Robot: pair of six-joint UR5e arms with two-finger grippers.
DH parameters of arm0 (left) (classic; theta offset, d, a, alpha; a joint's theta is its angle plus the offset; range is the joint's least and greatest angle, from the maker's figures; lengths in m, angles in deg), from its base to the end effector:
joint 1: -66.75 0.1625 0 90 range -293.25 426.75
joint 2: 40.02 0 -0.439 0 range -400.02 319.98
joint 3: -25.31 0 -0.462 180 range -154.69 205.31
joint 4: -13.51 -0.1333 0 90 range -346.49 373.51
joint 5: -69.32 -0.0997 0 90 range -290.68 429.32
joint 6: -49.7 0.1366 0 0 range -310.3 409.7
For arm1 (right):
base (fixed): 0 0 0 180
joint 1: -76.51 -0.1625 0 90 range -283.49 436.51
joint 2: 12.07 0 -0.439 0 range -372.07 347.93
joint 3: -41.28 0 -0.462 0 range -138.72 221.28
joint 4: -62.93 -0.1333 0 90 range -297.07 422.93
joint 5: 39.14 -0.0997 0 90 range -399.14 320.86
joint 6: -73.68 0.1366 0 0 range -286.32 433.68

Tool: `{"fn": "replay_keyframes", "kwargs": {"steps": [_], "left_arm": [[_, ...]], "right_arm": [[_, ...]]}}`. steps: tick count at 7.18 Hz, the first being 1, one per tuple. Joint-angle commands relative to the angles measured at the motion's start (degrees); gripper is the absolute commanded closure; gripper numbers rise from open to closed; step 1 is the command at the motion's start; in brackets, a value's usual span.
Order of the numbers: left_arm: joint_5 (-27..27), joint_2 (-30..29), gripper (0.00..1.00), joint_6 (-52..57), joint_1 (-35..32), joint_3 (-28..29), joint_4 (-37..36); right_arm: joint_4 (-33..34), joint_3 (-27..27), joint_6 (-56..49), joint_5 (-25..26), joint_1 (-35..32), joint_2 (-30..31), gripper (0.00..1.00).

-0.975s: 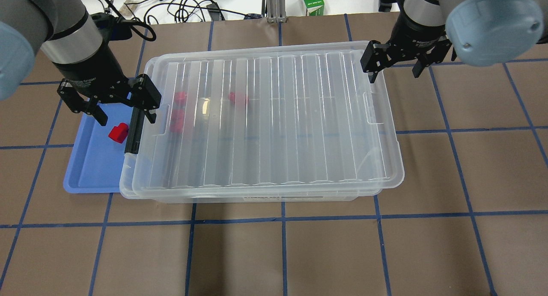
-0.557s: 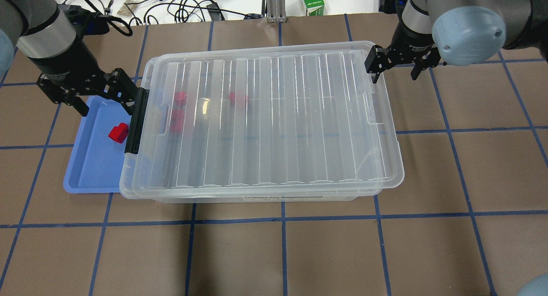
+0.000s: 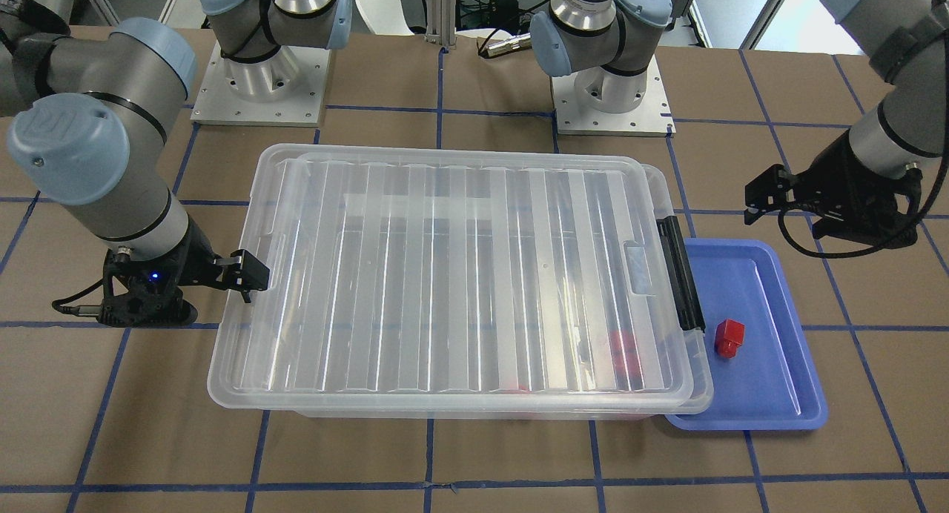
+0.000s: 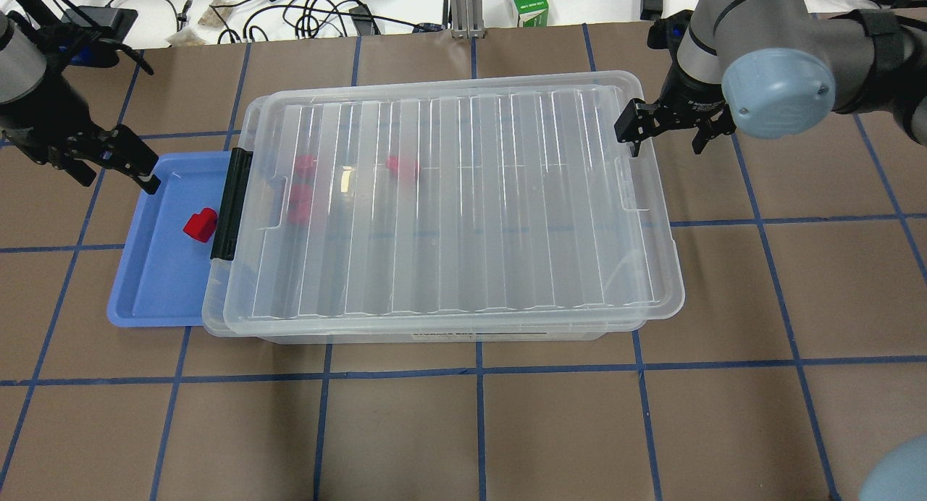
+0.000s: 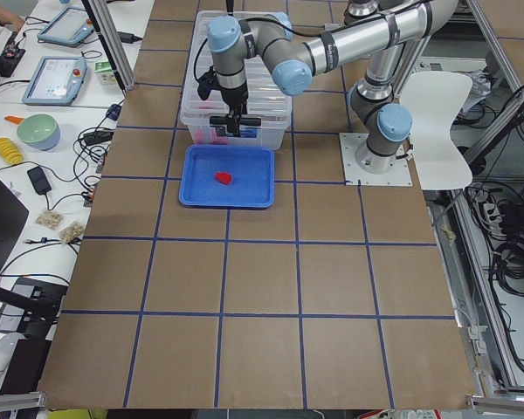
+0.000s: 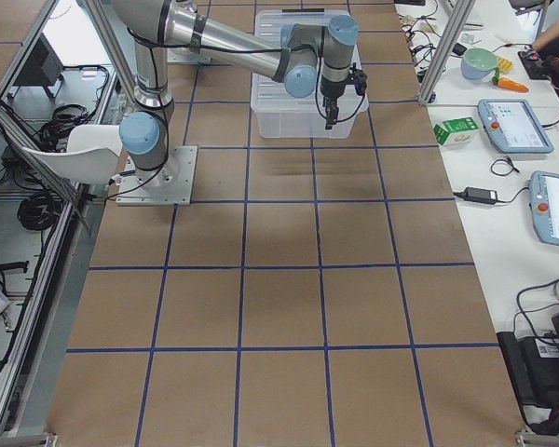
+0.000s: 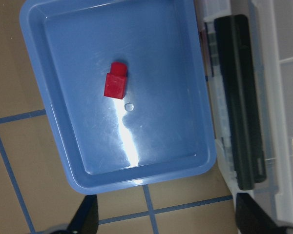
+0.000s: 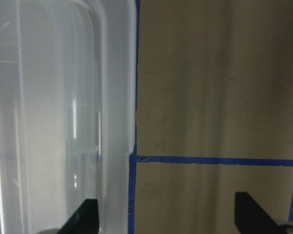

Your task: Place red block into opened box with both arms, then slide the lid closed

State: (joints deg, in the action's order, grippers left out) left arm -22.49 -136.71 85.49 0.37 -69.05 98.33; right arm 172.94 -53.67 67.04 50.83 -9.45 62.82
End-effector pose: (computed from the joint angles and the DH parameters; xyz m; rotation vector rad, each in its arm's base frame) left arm 0.1181 -0.5921 0.3639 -0.3326 -3.0962 -0.1630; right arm 0.0874 -0.6558 0.2912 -0.0713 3.1402 0.0013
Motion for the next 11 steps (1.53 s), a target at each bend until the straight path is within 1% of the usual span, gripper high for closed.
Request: {"fn": "replay_keyframes", "kwargs": {"steps": [1,3,5,6,8,11], "left_arm": [[-0.13,-6.21,0.00,3.23,1.78,-0.39,-7.69],[0.05,-11.13,0.00,4.28,1.78,-0.82,-13.59],[0.14,-15.70,0.00,6.57,1.70,-0.82,-17.83],[0.31,-17.64,0.00,6.58,1.52,-0.82,-18.97],[0.31,-19.41,0.00,6.75,0.64,-0.91,-19.86],[0.40,-21.60,0.00,6.75,0.64,-2.67,-20.13]], "right_arm": [[0.12,0.03,-1.45,0.03,1.58,0.08,0.00],[0.12,0.03,-3.19,0.03,3.51,0.35,0.00],[0.12,0.12,-6.70,0.03,5.71,0.61,0.00],[0.04,0.03,-6.81,0.03,6.76,0.61,0.00],[-0.31,0.21,-8.47,-0.05,9.48,0.61,0.00],[-0.58,0.21,-12.50,0.03,12.83,0.61,0.00]]}}
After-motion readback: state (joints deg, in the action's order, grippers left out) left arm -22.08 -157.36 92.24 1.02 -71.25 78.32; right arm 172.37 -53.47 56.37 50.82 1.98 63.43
